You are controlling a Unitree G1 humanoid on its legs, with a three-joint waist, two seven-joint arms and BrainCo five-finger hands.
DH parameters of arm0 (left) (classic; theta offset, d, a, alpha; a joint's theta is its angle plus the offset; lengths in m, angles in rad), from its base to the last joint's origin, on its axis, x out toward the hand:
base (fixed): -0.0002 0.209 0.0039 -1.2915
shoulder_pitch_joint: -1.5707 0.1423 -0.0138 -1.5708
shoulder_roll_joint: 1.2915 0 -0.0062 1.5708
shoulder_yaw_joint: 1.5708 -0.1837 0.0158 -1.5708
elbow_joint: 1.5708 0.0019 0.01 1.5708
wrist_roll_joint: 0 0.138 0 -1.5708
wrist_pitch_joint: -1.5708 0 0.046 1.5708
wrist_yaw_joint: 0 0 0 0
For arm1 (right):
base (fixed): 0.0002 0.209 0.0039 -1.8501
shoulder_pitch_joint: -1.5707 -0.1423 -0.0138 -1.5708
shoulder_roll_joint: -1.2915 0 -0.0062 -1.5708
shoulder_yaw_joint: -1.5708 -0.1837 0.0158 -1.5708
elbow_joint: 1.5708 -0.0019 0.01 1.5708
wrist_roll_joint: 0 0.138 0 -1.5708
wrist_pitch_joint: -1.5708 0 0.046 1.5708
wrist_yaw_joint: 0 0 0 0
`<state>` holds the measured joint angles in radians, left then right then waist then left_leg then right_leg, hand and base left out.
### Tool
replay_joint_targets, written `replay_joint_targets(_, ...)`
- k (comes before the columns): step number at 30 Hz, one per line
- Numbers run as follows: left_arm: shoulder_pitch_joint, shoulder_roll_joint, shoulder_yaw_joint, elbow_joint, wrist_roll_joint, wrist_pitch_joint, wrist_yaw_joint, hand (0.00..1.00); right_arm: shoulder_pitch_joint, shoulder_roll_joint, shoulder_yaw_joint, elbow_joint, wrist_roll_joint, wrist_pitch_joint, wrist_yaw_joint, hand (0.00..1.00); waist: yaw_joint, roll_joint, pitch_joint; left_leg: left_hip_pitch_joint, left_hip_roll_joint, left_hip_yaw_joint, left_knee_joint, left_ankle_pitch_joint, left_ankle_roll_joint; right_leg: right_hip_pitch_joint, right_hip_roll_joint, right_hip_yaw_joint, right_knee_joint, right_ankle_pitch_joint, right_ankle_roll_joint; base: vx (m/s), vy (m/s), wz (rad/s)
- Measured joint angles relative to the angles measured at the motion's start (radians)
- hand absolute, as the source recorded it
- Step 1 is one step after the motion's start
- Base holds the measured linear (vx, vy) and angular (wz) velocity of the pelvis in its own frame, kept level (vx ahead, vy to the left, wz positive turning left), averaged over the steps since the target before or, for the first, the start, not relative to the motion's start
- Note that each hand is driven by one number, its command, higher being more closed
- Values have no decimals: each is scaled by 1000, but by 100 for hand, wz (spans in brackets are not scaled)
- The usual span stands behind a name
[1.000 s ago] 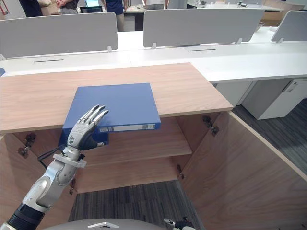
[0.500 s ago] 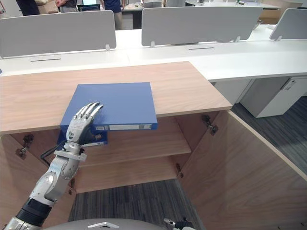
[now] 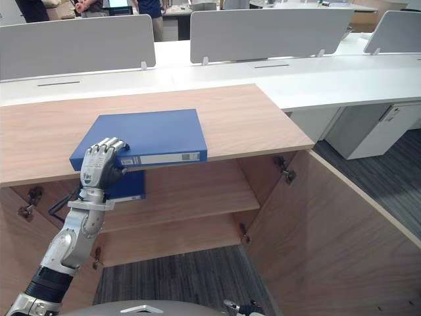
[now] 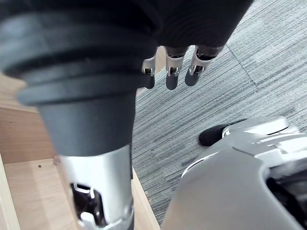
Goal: Walk over to the cabinet, pick up the folder, carry it to the office cabinet, place the folder inside the office cabinet, then close the office cabinet door
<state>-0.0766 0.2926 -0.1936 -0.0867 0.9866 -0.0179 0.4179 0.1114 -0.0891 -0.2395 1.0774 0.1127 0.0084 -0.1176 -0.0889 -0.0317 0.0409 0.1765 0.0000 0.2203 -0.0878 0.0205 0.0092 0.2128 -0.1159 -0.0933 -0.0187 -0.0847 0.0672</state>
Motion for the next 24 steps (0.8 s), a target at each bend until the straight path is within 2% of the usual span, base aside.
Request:
replay_joint_targets(4,4,-20,32,-4,-42,-1,33,100,0,1,0,0,8,0,-1,0,0,-4,-4,0,0,1,0,-2,-1,1,0,0,-3,0,0,0,-8,0)
replay_joint_targets(11,59,-85,133,-98,-229,-3,103,100,1,3,3,4,26,-3,-8,0,2,-8,-8,1,4,7,0,-4,-2,2,1,9,2,8,10,4,-21,-2)
replay_joint_targets(13,84,-108,155,-145,-271,-4,117,100,0,5,7,9,41,-5,-23,0,11,-8,-10,2,7,21,0,-5,-4,-6,3,25,6,9,10,-8,-22,-16)
replay_joint_targets(15,98,-135,160,-180,-329,-5,146,100,4,4,31,11,49,-6,-29,0,16,-8,-11,1,9,22,0,-4,-4,-12,4,28,14,9,10,-32,-26,-5)
replay_joint_targets(20,121,-189,161,-258,-423,-15,162,100,5,3,60,4,61,-20,-40,0,23,-8,-13,-9,13,27,0,0,0,-42,6,43,44,8,10,-55,-13,-5)
replay_joint_targets(24,153,-204,136,-334,-484,-42,173,100,15,2,82,-9,90,-38,-47,0,25,-8,-18,-22,12,27,0,8,4,-63,4,48,59,8,11,-65,-7,-1)
